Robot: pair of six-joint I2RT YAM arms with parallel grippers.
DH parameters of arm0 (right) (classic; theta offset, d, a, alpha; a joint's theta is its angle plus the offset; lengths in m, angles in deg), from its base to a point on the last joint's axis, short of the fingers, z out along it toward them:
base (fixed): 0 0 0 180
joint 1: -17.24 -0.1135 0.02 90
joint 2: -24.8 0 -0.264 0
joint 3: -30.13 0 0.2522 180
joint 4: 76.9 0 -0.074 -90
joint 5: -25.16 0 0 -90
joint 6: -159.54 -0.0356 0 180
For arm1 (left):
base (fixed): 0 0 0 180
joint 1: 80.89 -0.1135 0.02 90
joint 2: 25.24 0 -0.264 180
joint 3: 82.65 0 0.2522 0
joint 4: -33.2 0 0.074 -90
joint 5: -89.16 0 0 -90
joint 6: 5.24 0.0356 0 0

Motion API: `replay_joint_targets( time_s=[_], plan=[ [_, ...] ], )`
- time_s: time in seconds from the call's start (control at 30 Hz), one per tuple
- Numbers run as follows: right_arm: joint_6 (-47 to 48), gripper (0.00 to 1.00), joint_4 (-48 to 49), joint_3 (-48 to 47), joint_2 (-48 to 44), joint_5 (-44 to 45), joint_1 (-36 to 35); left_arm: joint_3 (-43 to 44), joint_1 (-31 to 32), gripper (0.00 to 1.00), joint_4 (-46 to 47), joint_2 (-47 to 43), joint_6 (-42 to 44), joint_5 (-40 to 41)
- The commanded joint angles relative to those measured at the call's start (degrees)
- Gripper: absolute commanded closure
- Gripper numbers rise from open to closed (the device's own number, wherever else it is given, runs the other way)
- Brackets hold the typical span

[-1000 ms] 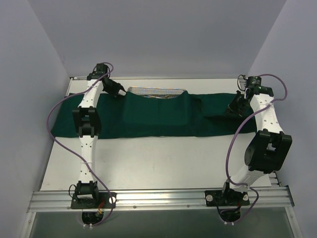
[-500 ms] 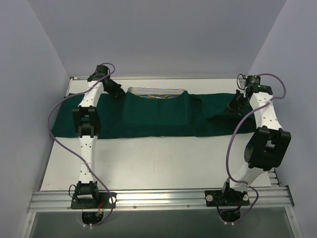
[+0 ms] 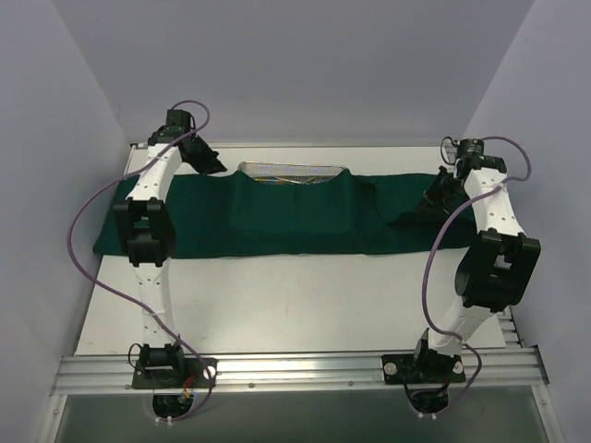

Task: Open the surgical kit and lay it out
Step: Open the surgical kit at the center of the board.

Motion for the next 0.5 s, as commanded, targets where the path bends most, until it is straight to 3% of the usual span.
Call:
replay_joint_targets(
  time_s=[0.0, 0.07, 0.17, 0.3, 0.47],
  plan=[
    [-0.7, 1.0, -3.4, 1.2, -2.0, -0.2, -0.4, -5.4, 0.3, 0.98, 2.2, -7.0, 3.4, 1.0],
    [-0.8, 1.0, -3.9, 1.9, -3.4, -0.2, -0.4, -8.3, 0.5, 0.97, 3.5, -8.9, 4.3, 1.5],
    [-0.6, 1.0, -6.3, 1.9, -5.9, -0.4, -0.5, -12.0, 0.6, 0.85, 4.2, -11.5, 6.2, 1.9],
    [-0.1, 1.0, -12.2, 3.2, -11.3, 1.2, 0.6, -13.4, 1.2, 0.8, 2.1, -14.4, 9.8, 3.4],
    [2.1, 1.0, -16.3, 9.3, -21.5, 0.5, 8.5, -20.8, 1.4, 0.76, 4.2, -20.6, 12.0, 3.8]
  ],
)
